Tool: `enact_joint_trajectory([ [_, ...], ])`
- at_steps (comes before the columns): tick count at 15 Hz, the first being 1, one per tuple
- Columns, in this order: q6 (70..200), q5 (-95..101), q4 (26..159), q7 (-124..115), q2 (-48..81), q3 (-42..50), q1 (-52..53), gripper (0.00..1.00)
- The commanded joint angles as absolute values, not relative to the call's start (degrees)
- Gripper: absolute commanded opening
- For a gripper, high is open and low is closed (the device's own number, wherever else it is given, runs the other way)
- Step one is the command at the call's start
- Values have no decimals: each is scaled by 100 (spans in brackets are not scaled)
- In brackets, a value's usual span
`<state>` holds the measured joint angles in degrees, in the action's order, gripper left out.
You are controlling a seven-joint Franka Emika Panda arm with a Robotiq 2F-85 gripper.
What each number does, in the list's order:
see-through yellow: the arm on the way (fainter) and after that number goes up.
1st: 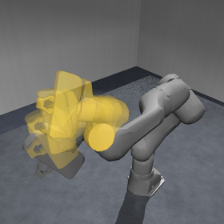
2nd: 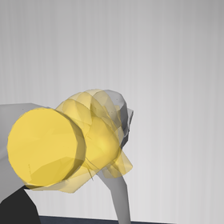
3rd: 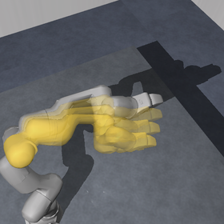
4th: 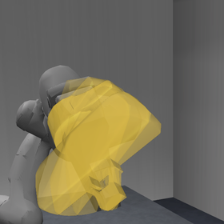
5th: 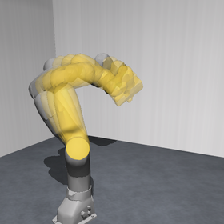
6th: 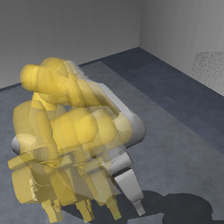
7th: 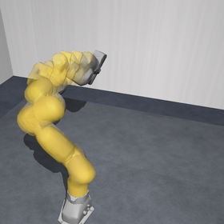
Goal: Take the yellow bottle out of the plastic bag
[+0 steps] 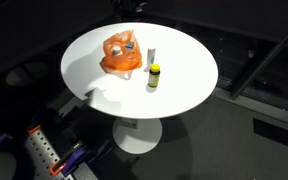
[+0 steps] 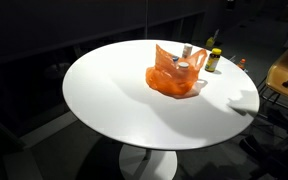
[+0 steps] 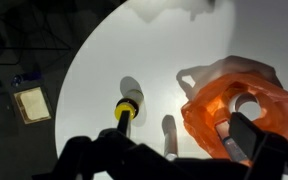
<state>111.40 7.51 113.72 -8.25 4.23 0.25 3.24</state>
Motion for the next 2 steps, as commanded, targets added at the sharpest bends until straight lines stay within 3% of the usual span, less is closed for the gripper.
enact_joint_trajectory([
  [1, 11128, 754, 11384, -829, 426, -31, 275, 100],
  [2, 11128, 754, 11400, -830, 427, -31, 275, 100],
])
